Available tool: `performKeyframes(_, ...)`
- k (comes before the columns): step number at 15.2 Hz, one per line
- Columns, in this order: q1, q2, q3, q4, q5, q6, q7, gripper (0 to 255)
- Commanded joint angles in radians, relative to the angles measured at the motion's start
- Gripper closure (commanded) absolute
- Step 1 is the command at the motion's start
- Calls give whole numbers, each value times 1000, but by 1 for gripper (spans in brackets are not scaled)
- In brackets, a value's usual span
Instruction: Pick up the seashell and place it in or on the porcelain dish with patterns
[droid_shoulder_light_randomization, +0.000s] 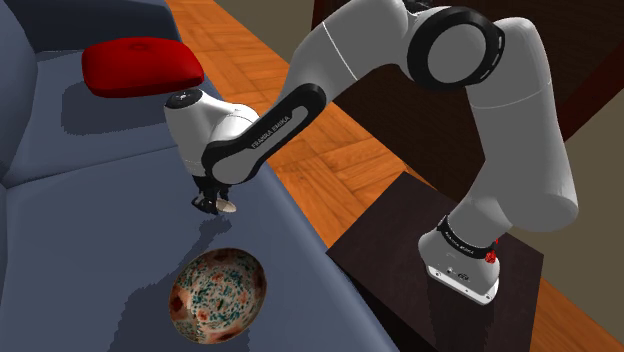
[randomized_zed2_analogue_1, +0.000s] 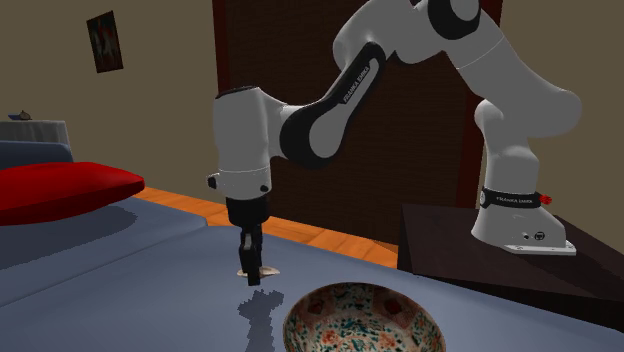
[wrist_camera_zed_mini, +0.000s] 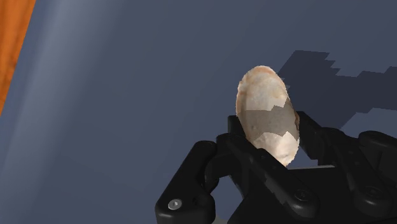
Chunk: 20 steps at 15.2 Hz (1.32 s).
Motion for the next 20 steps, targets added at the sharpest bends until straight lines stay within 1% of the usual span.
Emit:
performKeyframes(1,-2,-7,2,0,3,-9,-2,255)
performKeyframes(20,-29,-165,45,15,62,-177,-42,255)
